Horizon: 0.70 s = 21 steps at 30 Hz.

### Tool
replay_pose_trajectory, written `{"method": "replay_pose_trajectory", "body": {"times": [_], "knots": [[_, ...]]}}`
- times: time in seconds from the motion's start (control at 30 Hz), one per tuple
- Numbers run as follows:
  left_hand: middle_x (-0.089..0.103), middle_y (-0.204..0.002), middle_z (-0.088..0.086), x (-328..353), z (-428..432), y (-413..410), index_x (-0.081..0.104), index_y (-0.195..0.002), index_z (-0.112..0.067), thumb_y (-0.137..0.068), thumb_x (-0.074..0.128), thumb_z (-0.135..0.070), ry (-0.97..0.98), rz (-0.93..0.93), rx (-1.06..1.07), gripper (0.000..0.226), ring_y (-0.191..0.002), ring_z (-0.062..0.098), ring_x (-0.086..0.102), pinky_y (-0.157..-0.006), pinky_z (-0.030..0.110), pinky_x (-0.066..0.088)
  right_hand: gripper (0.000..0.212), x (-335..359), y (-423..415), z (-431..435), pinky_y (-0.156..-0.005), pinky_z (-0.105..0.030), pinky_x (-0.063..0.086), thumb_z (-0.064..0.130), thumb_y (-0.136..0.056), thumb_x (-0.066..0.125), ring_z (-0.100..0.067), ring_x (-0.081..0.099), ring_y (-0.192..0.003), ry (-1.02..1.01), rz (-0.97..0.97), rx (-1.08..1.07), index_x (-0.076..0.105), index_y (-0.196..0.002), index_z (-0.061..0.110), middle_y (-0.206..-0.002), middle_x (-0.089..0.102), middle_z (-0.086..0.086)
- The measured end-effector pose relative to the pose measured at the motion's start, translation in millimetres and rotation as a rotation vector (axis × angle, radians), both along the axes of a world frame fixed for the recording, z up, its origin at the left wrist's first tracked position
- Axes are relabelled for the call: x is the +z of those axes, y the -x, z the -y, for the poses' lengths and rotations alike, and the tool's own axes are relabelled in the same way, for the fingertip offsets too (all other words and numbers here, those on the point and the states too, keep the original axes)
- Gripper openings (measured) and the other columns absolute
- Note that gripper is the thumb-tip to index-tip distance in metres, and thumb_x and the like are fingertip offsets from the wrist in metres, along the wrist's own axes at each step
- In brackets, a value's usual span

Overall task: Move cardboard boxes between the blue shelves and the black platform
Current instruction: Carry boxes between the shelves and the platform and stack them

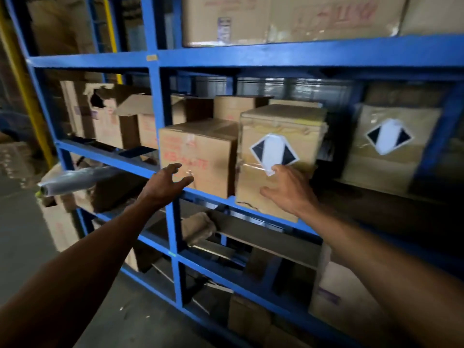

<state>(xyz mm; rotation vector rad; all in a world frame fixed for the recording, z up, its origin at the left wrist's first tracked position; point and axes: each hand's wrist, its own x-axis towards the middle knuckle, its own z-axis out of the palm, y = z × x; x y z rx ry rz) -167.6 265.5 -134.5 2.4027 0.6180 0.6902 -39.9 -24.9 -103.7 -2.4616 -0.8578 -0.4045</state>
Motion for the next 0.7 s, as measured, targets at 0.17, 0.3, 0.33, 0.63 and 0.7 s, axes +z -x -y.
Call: {"method": "replay_pose_trajectory", "body": {"times": [0.17, 0.3, 0.33, 0.63, 0.7], "knots": [[0.055, -0.14, 0.013, 31, 74, -46, 0.044, -0.146, -0.015, -0.088, 0.066, -0.05, -0.002, 0.07, -0.085, 0.071, -0.128, 0.03, 0.052, -0.101, 0.039, 0.043, 0.064, 19, -28, 80, -0.092, -0.036, 0.048, 0.048, -0.075, 0.073, -0.029, 0.054, -0.118, -0.107, 0.019, -0.12, 0.055, -0.126, 0.014, -0.125, 0.058, -0.01], [0.057, -0.138, 0.011, 63, 108, -76, 0.047, -0.14, -0.013, -0.089, 0.067, -0.045, -0.015, 0.169, -0.153, 0.063, -0.127, 0.028, 0.052, -0.092, 0.032, 0.042, 0.082, 37, -47, 107, -0.1, -0.034, 0.042, 0.048, -0.078, 0.074, -0.027, 0.049, -0.127, -0.2, -0.027, -0.167, 0.042, -0.144, 0.012, -0.139, 0.052, -0.01], [0.059, -0.134, 0.01, 70, 115, -80, 0.05, -0.137, -0.014, -0.089, 0.068, -0.041, -0.022, 0.209, -0.173, 0.058, -0.123, 0.028, 0.054, -0.087, 0.029, 0.04, 0.084, 40, -49, 108, -0.101, -0.034, 0.041, 0.048, -0.078, 0.074, -0.026, 0.048, -0.128, -0.215, -0.039, -0.169, 0.04, -0.146, 0.013, -0.141, 0.05, -0.009], [0.058, -0.123, -0.002, 92, 95, -116, 0.044, -0.133, -0.022, -0.087, 0.07, -0.037, -0.043, 0.213, -0.347, 0.055, -0.107, 0.016, 0.057, -0.077, 0.026, 0.046, 0.075, 52, -64, 70, -0.094, -0.035, 0.048, 0.036, -0.08, 0.076, -0.026, 0.055, -0.121, -0.236, -0.001, -0.143, 0.043, -0.144, 0.014, -0.134, 0.058, -0.008], [0.06, -0.125, -0.005, 94, 87, -120, 0.046, -0.133, -0.025, -0.085, 0.073, -0.038, -0.01, 0.226, -0.387, 0.056, -0.109, 0.013, 0.058, -0.078, 0.022, 0.046, 0.061, 55, -67, 60, -0.084, -0.032, 0.052, 0.032, -0.077, 0.077, -0.025, 0.061, -0.109, -0.262, 0.007, -0.133, 0.052, -0.131, 0.018, -0.121, 0.064, -0.008]]}}
